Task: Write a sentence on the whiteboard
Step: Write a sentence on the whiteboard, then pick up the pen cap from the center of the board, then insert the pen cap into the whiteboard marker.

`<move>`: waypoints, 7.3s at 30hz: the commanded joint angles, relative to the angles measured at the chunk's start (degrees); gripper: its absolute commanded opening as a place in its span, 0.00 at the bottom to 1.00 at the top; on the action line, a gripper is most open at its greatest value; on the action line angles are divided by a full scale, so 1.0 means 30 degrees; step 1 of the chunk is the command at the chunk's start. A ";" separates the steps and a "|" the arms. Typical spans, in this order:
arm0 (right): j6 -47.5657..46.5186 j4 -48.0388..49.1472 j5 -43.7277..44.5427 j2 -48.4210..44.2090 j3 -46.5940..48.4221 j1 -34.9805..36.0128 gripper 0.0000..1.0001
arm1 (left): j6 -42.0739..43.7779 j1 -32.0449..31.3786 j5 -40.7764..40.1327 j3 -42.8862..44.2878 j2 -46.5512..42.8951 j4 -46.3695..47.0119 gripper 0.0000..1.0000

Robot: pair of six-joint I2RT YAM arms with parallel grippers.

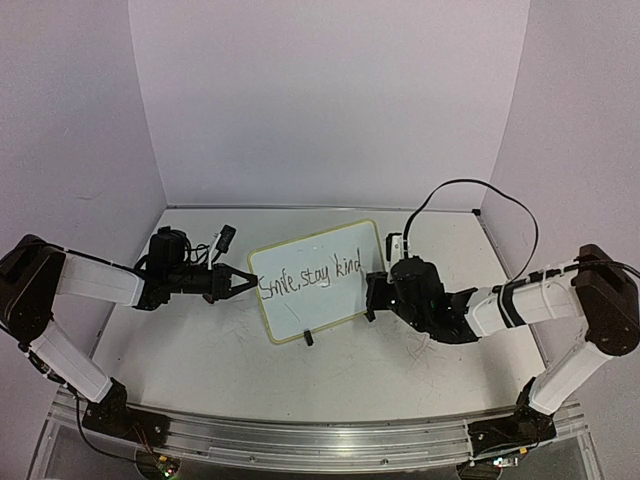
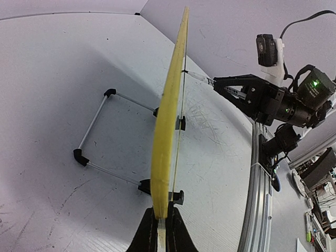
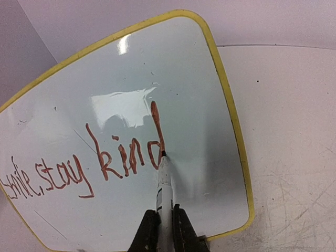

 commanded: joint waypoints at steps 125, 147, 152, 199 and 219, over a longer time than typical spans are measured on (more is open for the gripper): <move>-0.4090 -0.2236 -0.1870 -1.0436 -0.2194 -0.1045 0.00 | -1.3299 0.1293 -1.7844 0.9111 0.0230 -1.8961 0.05; -0.2538 0.6333 -0.8156 0.0784 0.6785 0.2392 0.00 | -1.5717 -0.4051 -1.1708 0.4830 -0.3334 0.7243 0.00; -0.2440 0.6442 -0.6840 0.1137 0.7070 0.2437 0.00 | -1.6033 -0.4572 -1.2201 0.4195 -0.3251 0.8027 0.00; -0.3076 0.6551 -0.5234 0.1838 0.8215 0.2438 0.00 | -1.7247 -0.4998 -1.1450 0.5239 -0.1599 0.9141 0.00; -0.3039 0.7184 -0.5487 0.1220 0.7402 0.2461 0.00 | -1.6894 -0.4997 -1.1730 0.5103 -0.1538 0.9198 0.00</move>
